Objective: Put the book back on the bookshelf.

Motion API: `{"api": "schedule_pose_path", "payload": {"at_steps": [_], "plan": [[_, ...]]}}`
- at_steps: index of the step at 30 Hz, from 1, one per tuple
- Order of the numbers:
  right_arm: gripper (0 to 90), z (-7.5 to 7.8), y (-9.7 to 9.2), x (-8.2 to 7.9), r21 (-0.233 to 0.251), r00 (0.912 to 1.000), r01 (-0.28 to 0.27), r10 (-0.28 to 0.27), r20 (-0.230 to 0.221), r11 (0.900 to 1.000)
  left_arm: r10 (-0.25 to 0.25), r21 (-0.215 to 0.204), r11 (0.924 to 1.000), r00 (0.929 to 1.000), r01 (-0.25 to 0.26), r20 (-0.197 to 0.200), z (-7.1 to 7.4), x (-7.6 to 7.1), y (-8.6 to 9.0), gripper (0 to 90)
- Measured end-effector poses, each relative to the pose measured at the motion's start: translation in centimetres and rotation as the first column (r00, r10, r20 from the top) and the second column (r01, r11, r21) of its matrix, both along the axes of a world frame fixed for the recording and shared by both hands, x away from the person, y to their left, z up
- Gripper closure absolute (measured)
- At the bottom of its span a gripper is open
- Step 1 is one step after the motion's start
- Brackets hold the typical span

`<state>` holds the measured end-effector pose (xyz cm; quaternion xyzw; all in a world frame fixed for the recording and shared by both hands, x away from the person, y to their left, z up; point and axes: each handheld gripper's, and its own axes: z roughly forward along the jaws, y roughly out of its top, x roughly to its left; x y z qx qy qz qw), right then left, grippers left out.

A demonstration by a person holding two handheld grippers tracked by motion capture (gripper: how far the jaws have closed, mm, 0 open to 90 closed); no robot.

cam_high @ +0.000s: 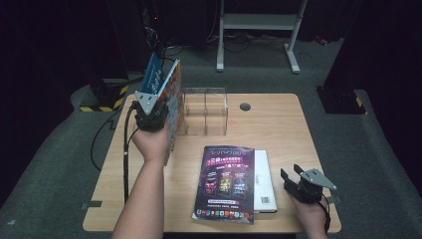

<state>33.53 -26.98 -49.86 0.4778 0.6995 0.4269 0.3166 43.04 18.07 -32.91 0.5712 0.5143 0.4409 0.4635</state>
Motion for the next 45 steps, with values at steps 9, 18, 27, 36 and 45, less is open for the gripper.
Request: {"api": "schedule_pose_path", "payload": {"at_steps": [9, 18, 27, 36, 45], "plan": [[45.5, -0.1, 0.1, 0.0, -0.005, 1.0, -0.001, 0.001, -0.004, 1.0, 0.014, -0.027, 0.9995, 0.9999, -0.014, 0.008, -0.4, 1.3, 0.0, 81.2], [46.0, -0.2, 0.3, 0.0, -0.016, 1.0, -0.003, 0.003, -0.006, 0.9999, 0.034, -0.062, 0.9976, 0.9991, -0.032, 0.025, -1.3, 1.9, 0.2, 81.2], [46.2, -0.2, 0.3, 0.0, -0.02, 1.0, -0.003, 0.003, -0.004, 0.9998, 0.04, -0.083, 0.9959, 0.9984, -0.037, 0.039, -2.0, 2.2, 0.6, 81.1], [46.3, -0.2, 0.3, -0.1, -0.018, 1.0, -0.002, 0.002, -0.002, 0.9998, 0.04, -0.094, 0.995, 0.9973, -0.034, 0.061, -3.0, 1.6, 0.8, 81.0], [46.3, -0.1, 0.2, -0.1, -0.013, 1.0, 0.001, -0.001, -0.005, 0.9999, 0.023, -0.102, 0.9947, 0.9976, -0.016, 0.065, -4.1, 0.3, 1.8, 80.5]]}}
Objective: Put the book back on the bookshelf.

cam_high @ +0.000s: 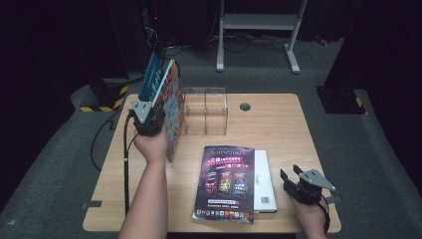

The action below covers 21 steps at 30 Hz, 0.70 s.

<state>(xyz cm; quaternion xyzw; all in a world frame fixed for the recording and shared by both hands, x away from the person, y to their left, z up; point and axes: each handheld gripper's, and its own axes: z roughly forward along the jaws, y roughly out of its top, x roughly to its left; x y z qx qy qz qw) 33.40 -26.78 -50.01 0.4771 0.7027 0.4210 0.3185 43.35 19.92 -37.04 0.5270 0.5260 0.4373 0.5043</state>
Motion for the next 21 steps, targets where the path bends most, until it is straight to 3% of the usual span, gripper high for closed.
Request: {"api": "schedule_pose_path", "payload": {"at_steps": [21], "plan": [[46.0, -0.3, 0.6, 0.0, -0.011, 0.9998, -0.015, 0.015, -0.014, 0.9998, -0.022, 0.047, 0.9986, 0.9976, 0.026, -0.065, 0.1, -0.8, 1.1, 78.5]]}}
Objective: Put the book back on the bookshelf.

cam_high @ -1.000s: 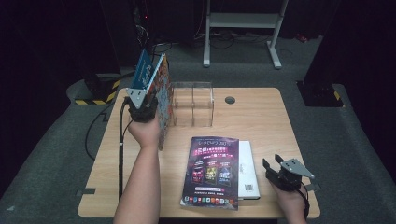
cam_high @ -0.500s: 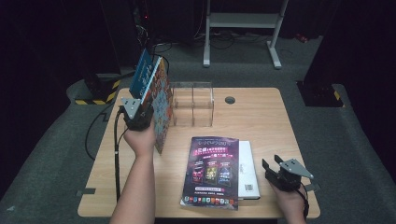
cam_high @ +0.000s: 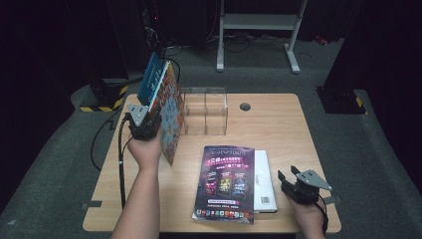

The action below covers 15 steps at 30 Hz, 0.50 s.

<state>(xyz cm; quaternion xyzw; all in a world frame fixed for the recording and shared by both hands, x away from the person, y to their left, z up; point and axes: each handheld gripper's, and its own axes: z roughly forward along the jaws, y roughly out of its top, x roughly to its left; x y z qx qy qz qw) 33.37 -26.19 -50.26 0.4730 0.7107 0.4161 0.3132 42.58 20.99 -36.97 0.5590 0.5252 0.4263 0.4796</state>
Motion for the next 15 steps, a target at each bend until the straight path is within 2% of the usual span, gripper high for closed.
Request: {"api": "schedule_pose_path", "payload": {"at_steps": [8, 15], "plan": [[45.8, 0.05, -0.06, -0.01, 0.002, 1.0, 0.004, -0.004, -0.002, 1.0, -0.01, 0.034, 0.9994, 0.9998, 0.01, -0.018, 0.24, 0.06, 0.01, 77.5], [45.6, 0.05, -0.04, 0.01, 0.0, 1.0, -0.001, 0.001, -0.002, 1.0, -0.017, 0.031, 0.9994, 0.9991, 0.018, -0.038, 0.37, 0.09, 0.48, 76.4]]}}
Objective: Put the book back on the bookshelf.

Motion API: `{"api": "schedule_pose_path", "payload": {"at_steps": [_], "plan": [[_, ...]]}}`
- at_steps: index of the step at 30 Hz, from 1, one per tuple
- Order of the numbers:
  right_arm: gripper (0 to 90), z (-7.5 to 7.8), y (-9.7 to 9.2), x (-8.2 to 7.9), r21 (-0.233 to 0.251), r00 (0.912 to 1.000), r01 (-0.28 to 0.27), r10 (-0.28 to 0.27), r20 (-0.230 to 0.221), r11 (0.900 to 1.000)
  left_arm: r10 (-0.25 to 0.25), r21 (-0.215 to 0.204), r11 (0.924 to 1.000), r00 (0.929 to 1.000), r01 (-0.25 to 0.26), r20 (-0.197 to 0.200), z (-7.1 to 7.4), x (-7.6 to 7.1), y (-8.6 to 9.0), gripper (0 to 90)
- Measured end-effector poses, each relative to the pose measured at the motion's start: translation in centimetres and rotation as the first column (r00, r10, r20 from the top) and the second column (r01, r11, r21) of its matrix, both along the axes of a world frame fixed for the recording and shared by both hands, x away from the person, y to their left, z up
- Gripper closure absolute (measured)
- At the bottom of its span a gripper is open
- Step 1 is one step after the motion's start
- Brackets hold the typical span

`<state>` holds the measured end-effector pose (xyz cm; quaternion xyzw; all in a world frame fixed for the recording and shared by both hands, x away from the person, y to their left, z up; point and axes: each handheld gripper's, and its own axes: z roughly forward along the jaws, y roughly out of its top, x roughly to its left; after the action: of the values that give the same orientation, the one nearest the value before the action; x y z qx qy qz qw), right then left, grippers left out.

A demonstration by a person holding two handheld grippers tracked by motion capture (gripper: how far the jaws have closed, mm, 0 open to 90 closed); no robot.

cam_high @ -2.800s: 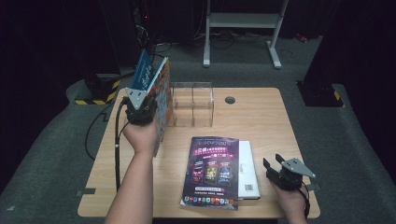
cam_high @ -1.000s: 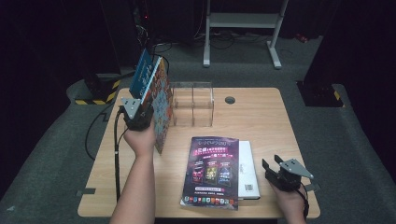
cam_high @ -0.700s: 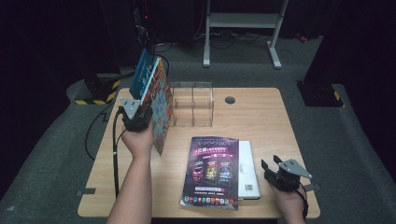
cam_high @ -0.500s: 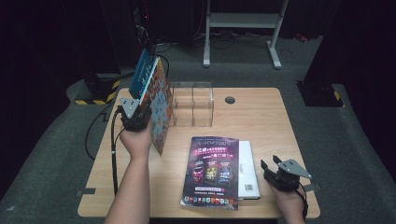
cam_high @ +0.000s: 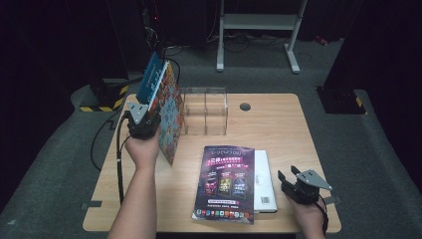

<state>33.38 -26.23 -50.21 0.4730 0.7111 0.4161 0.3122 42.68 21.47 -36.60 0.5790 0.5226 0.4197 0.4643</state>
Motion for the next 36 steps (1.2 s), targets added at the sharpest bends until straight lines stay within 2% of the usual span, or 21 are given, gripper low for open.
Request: {"api": "schedule_pose_path", "payload": {"at_steps": [9, 13, 19, 21, 23, 29, 36], "plan": [[45.5, 0.0, 0.0, 0.0, 0.001, 1.0, 0.0, 0.0, -0.001, 1.0, -0.015, -0.016, 0.9998, 0.9998, 0.015, -0.012, 0.0, 0.0, 0.6, 70.7], [45.4, 0.0, 0.1, 0.0, 0.0, 1.0, -0.001, 0.001, -0.004, 1.0, -0.03, -0.006, 0.9995, 0.9995, 0.03, -0.011, 0.0, 0.0, 0.6, 67.1], [45.3, 0.0, 0.1, 0.0, 0.003, 1.0, 0.0, 0.0, -0.004, 1.0, -0.041, -0.016, 0.999, 0.9991, 0.041, -0.013, 0.0, 0.0, 0.6, 64.2], [45.2, 0.0, 0.1, 0.0, 0.003, 1.0, 0.0, 0.0, -0.004, 1.0, -0.049, -0.004, 0.9988, 0.9986, 0.049, -0.019, 0.1, 0.0, 0.5, 63.2], [45.2, 0.0, 0.0, 0.0, 0.002, 1.0, 0.001, -0.001, -0.001, 1.0, -0.05, 0.011, 0.9987, 0.9985, 0.05, -0.023, 0.2, 0.0, 0.5, 62.4], [45.1, 0.0, 0.0, 0.0, 0.002, 1.0, 0.002, -0.002, -0.003, 1.0, -0.048, 0.014, 0.9987, 0.9988, 0.048, -0.008, 1.3, -0.2, 0.4, 56.6], [45.1, 0.0, 0.0, 0.0, 0.004, 1.0, 0.001, -0.001, -0.004, 1.0, -0.037, 0.023, 0.999, 0.9991, 0.037, -0.021, 2.1, -0.2, 0.5, 55.1]]}}
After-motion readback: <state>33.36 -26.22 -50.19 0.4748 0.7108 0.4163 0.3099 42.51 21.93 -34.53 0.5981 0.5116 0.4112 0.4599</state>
